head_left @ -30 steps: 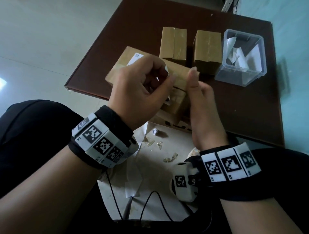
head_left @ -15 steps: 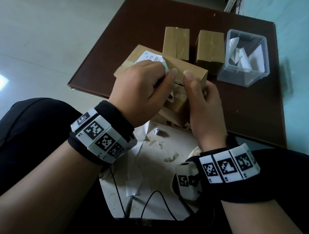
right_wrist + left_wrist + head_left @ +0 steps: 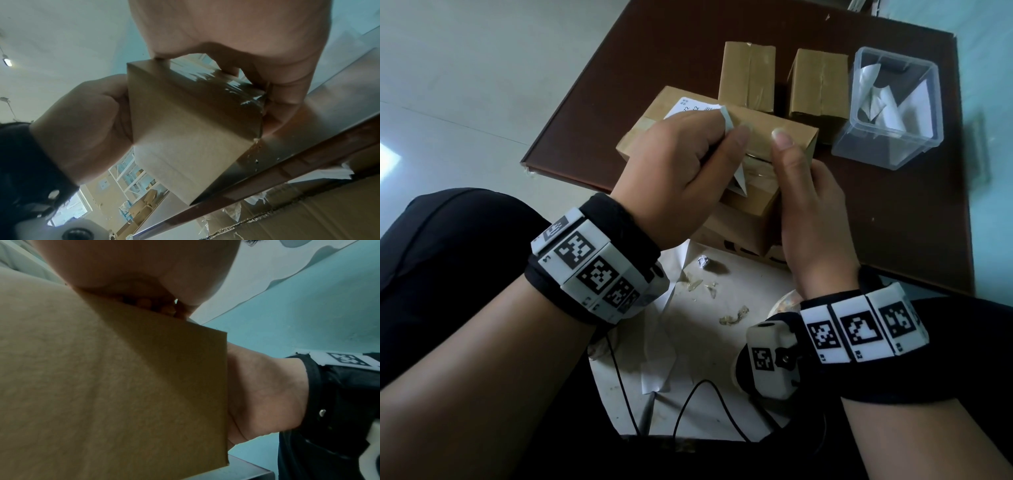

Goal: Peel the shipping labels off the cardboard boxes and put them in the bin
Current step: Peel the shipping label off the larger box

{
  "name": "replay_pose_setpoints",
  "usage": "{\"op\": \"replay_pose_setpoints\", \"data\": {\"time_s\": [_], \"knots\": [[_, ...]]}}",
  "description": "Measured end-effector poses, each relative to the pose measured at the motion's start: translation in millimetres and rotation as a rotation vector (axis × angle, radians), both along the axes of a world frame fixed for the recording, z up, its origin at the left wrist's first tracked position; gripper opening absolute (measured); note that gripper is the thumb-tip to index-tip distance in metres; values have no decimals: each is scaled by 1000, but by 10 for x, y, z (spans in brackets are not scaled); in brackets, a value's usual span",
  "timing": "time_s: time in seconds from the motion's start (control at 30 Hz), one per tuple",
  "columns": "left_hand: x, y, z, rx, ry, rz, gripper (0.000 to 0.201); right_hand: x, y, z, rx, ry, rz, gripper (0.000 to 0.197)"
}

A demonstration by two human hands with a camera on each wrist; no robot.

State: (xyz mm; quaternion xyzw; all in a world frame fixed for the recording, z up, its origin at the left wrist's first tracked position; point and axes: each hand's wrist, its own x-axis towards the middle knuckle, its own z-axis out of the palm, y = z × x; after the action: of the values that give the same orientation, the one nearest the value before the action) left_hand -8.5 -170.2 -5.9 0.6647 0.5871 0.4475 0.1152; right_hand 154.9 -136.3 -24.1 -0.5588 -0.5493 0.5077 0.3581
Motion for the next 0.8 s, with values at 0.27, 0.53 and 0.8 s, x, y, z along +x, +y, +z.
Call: {"op": "replay_pose_setpoints", "data": {"time_s": [0.27, 0.53, 0.8], "knots": [[2, 0, -2, -29, -54, 2, 40, 8, 38, -33, -33, 41, -10, 80], [-6, 0, -3, -27, -67, 4, 42, -4, 18, -13, -33, 44, -38, 71], [-8, 5, -12, -26, -83, 11, 45, -1, 22, -15, -10, 55, 10, 66]]}}
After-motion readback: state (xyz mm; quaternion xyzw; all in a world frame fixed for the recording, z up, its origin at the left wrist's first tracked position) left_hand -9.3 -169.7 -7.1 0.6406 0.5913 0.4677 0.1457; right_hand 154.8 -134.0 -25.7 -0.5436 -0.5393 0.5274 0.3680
